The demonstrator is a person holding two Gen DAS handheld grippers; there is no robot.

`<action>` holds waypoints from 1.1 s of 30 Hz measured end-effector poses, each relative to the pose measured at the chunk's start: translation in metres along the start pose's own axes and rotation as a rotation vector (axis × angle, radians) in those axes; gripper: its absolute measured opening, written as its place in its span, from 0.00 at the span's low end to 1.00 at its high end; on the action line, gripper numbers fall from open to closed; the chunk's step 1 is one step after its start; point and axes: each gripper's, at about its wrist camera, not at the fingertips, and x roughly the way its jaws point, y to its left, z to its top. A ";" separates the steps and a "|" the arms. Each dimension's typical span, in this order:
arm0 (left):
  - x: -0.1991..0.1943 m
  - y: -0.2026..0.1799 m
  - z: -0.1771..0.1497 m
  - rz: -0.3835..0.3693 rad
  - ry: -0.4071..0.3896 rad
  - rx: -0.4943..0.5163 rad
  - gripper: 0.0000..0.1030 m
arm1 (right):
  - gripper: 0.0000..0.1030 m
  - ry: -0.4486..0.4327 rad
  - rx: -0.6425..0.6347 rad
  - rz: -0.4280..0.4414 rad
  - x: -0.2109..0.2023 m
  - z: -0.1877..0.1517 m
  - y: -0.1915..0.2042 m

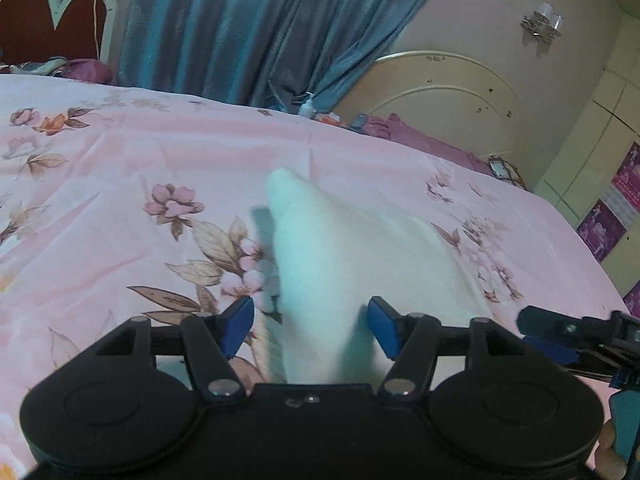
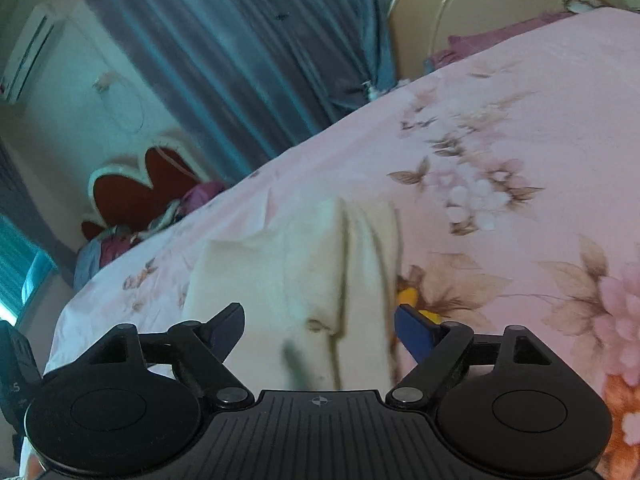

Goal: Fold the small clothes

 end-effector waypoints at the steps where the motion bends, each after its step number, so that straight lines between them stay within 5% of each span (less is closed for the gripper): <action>1: -0.001 0.001 0.000 0.004 -0.002 0.002 0.59 | 0.53 0.012 -0.001 0.009 0.004 0.001 0.002; 7: 0.002 0.005 0.001 0.007 0.003 -0.002 0.59 | 0.53 0.050 0.000 -0.017 0.043 0.012 0.001; 15: 0.013 0.013 -0.001 0.006 0.020 -0.035 0.65 | 0.52 0.178 0.081 0.167 0.069 0.011 -0.010; 17: 0.014 0.015 -0.001 0.007 0.022 -0.036 0.66 | 0.40 0.185 0.076 0.174 0.071 0.011 -0.010; 18: 0.015 0.015 -0.001 0.010 0.022 -0.037 0.67 | 0.18 0.199 0.068 0.171 0.075 0.011 -0.010; 30: 0.012 -0.006 0.002 -0.045 0.018 -0.002 0.67 | 0.14 0.050 -0.098 0.056 0.016 0.004 0.010; 33: 0.022 -0.016 -0.007 -0.036 0.059 0.035 0.69 | 0.14 0.112 -0.057 0.029 0.028 -0.001 -0.007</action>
